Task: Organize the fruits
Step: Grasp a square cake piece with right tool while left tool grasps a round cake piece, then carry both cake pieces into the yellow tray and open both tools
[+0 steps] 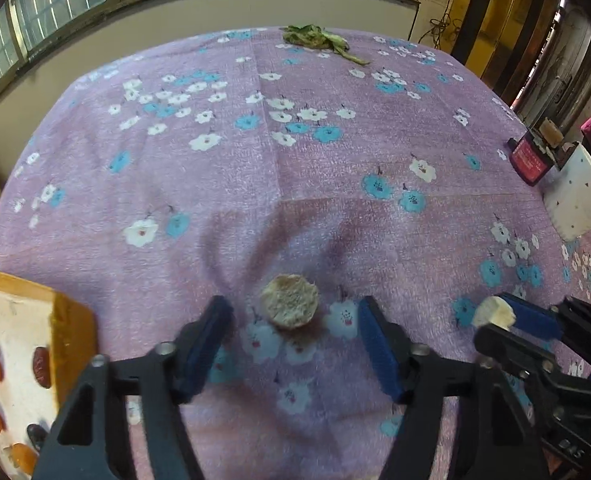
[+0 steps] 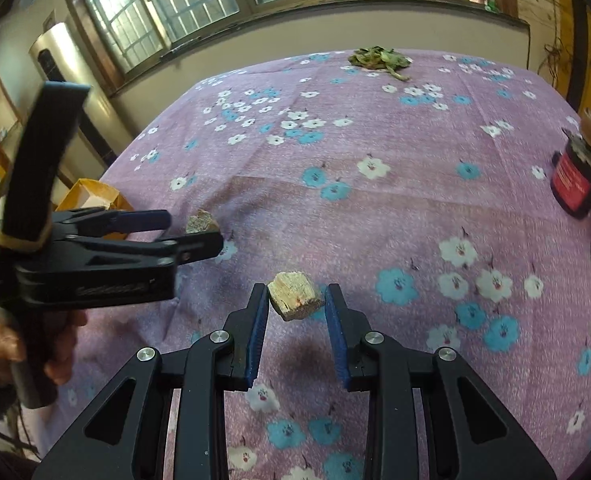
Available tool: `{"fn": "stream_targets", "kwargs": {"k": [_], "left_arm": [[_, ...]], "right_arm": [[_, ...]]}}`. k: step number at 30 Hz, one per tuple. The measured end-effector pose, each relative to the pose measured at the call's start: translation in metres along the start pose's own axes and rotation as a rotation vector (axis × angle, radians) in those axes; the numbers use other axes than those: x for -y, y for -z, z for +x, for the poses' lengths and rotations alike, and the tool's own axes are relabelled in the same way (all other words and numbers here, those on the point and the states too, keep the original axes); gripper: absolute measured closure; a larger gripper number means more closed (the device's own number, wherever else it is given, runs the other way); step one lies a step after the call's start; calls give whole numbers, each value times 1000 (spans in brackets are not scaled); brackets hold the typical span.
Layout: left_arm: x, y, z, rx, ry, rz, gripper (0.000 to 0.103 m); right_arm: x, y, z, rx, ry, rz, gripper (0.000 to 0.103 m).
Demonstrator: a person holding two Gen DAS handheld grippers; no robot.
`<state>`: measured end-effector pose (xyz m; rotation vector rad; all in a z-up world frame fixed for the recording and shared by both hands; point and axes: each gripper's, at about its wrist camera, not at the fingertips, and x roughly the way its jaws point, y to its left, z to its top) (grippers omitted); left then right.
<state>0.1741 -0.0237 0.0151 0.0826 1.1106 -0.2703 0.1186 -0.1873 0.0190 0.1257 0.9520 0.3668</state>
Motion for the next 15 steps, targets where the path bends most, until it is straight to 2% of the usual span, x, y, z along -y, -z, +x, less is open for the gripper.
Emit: {"fn": "stream_targets", "kwargs": {"k": [3,4,8,15], "left_arm": [[-4,1,0,48,-13,2,67],[-7,1,-1,51,-6,-2,70],[-18,7,-11,45,55,-57,70],[-14,38,-43,76,54,-38,70]], "right_arm": [[3,3,-5,10,-7,20,74],[3,4,-7,14,-8,29,74],[1,8,-11,26,3,46,75],[-9,22,-22,32,25,70,75]]}}
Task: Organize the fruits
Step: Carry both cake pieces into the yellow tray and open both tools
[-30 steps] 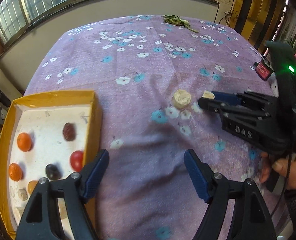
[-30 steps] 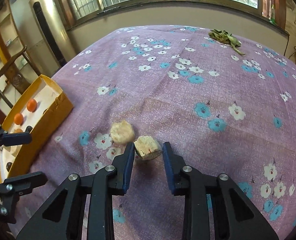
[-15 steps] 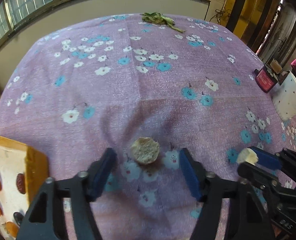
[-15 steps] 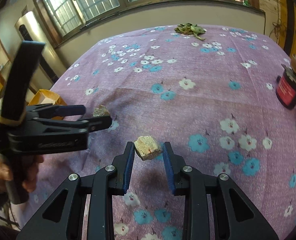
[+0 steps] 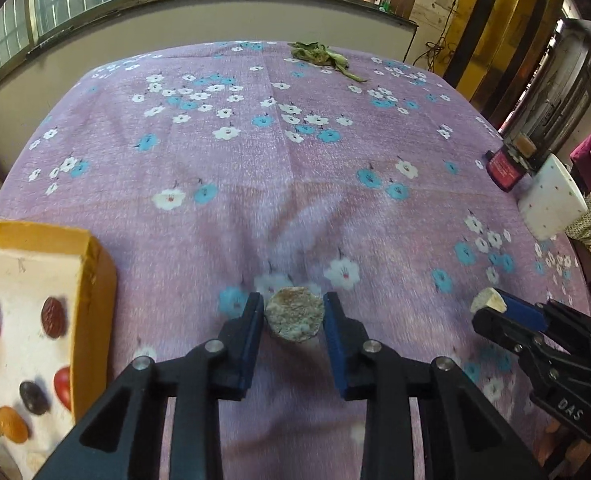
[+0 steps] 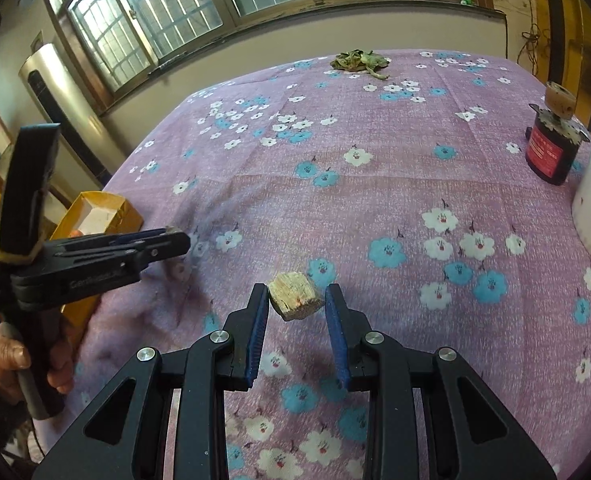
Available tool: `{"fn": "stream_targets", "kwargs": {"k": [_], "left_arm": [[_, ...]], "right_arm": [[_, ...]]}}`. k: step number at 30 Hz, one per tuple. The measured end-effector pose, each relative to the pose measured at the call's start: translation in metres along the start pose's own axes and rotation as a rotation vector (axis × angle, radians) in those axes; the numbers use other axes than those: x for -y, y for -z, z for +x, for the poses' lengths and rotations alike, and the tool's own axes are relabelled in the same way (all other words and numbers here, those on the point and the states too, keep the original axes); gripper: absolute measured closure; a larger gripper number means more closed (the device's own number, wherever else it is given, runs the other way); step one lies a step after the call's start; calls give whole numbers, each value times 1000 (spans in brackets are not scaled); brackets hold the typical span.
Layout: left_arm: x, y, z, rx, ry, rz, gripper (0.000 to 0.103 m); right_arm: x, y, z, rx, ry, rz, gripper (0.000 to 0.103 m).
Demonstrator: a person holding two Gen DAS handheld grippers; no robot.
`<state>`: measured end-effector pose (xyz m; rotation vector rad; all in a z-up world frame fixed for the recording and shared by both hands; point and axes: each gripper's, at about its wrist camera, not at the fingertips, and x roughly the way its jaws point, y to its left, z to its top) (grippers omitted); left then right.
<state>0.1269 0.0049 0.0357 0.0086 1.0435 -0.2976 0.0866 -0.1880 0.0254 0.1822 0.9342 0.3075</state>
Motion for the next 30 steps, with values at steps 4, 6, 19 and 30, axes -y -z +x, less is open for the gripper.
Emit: {"fn": "stream_targets", "kwargs": {"k": [4,6,19,30], "left_arm": [[0,17,-21,13,19,4,70],[-2,25,-32,18,28,6,70],[-30,58,-80,51,68,19,70],[-76,81,-116,83,76,-24,70]], "right_arm": [[-9,14,-7,-9,16,8,75],[-14,21,-11,-11,30,6,75],[-63,53,-24,-9,65,-4,75],[-111,54,-24,3,50,-45,75]]}}
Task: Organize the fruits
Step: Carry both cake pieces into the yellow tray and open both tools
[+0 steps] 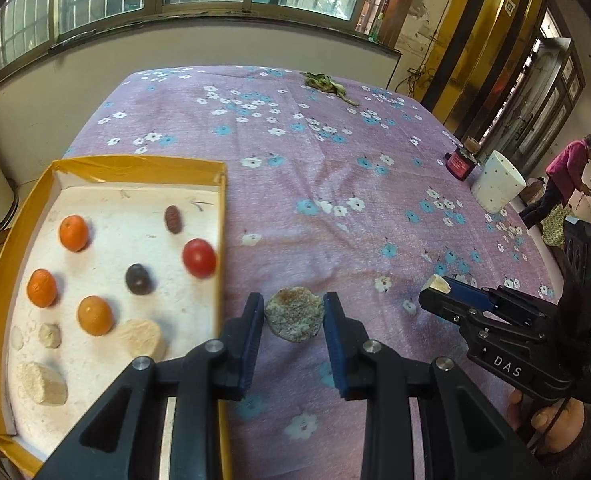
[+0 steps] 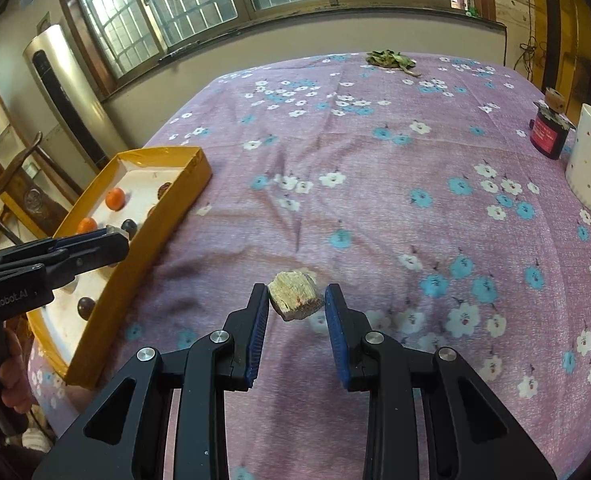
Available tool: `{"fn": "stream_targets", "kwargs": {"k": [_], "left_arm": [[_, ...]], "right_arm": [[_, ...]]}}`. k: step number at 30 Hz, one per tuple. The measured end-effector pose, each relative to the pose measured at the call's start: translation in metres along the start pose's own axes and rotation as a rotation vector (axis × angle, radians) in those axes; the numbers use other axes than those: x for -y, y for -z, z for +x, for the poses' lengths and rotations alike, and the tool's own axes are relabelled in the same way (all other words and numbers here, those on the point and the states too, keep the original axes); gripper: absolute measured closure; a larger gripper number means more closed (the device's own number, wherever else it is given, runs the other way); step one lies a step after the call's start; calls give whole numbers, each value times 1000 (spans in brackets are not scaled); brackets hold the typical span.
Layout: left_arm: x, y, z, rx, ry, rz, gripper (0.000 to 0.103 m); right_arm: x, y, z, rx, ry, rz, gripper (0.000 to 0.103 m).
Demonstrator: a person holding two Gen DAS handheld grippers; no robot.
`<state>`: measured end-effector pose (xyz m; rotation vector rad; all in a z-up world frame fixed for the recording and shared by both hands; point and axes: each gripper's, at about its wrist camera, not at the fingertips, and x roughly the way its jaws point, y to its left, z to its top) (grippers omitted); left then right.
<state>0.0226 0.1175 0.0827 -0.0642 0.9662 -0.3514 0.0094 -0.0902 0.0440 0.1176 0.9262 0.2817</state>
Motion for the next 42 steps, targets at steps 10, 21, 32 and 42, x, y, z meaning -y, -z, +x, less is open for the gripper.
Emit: {"fn": "stream_targets", "kwargs": {"k": [10,21,32,42], "left_arm": [[-56,14,-36,36,-39,-96,70],[-133,18,-56,46,-159,-167,70],[-176,-41,-23,43,-168,-136,70],[-194,-77,39,-16,-134,-148,70]], "right_arm": [[-63,-17,8,9,-64,-101,75],[-133,-47,39,-11,-150,-190,75],[-175,-92,85,-16,-166,-202,75],[-183,-122,152,-79,-130,-209,75]]}}
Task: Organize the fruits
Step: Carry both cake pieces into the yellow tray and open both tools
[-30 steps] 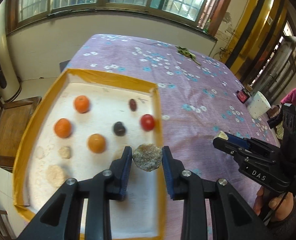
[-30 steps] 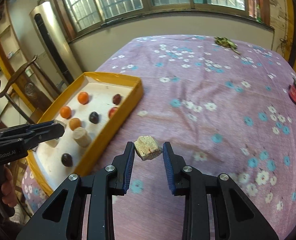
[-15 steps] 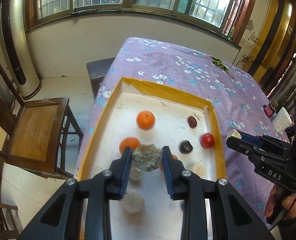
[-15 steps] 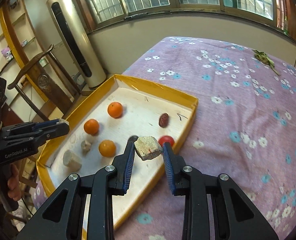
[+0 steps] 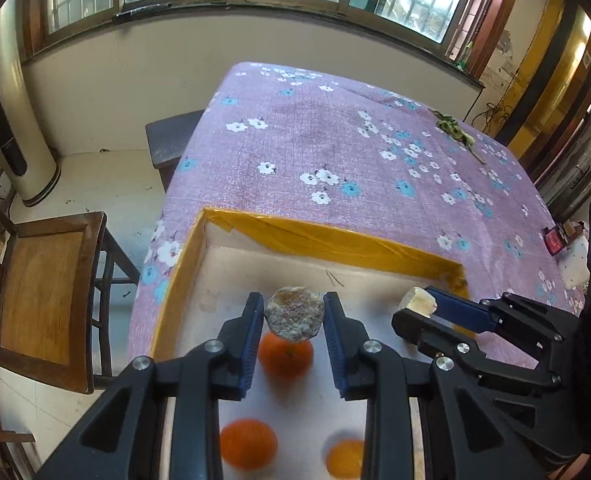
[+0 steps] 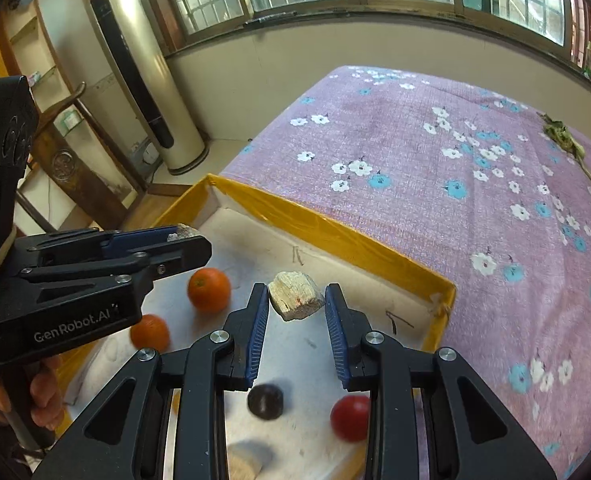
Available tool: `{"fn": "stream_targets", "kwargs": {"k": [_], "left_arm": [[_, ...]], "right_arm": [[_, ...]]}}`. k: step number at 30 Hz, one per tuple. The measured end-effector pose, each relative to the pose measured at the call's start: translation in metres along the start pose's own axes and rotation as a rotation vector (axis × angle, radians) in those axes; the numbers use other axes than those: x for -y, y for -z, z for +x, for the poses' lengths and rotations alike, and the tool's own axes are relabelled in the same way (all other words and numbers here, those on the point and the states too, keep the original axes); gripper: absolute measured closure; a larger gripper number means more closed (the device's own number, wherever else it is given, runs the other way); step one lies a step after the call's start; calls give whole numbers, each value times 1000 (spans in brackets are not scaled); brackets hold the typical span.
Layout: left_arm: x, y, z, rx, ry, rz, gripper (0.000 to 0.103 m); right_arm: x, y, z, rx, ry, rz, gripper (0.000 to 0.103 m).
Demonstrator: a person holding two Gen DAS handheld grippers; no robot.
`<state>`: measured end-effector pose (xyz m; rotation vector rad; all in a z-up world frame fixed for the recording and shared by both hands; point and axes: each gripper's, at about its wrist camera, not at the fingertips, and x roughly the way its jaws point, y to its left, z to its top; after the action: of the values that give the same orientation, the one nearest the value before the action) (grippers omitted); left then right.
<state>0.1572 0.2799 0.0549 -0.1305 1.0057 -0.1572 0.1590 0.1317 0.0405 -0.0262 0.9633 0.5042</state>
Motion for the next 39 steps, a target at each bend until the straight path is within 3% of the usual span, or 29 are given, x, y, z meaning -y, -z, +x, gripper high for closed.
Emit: {"fn": "stream_targets", "kwargs": {"k": [11,24,26,27,28,39], "left_arm": [[-12,-12,35,-56,-54,-12,70],[-4,-10,39,-45,-120,68,70],[-4,-9,38,-43,-134,77,61],[-5,-8,37,-42,-145,74,50],[-5,-7,36,-33,-153,73,48],[-8,10,16,-14,-146,63,42]], "right_arm": [[6,-5,34,-66,2,-19,75],[11,-2,34,-94,52,-20,71],[11,-1,29,-90,64,-14,70],[12,0,26,-88,65,-9,70],[14,0,23,-84,71,-2,70],[20,22,-13,-65,85,87,66]]}}
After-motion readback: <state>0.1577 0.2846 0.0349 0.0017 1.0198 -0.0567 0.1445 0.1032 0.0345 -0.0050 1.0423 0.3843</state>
